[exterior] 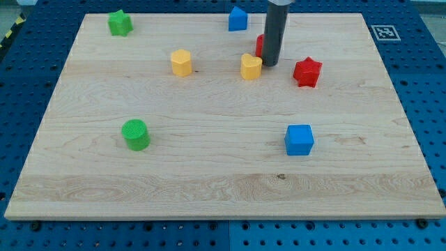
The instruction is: Move the red circle to top right
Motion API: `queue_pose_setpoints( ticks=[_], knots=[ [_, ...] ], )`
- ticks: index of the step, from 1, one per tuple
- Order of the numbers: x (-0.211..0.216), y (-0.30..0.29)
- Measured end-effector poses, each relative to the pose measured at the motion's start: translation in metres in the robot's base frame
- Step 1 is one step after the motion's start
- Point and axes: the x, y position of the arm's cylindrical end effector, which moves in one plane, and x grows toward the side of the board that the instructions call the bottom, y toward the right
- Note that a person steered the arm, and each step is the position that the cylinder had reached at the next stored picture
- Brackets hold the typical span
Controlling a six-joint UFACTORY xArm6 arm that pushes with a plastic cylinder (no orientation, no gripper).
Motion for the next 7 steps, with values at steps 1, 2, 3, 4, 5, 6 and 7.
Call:
queue_pose_setpoints(
  ticks=[1,2,3,4,5,6,7],
  knots=[
    [-0.011,-0.015],
    [-0.006,-0.049],
    [-0.023,-0.059],
    [-0.029,-0.055],
    [-0.03,-0.055],
    [-0.037,-0.031],
    [-0.039,0.001]
  ],
)
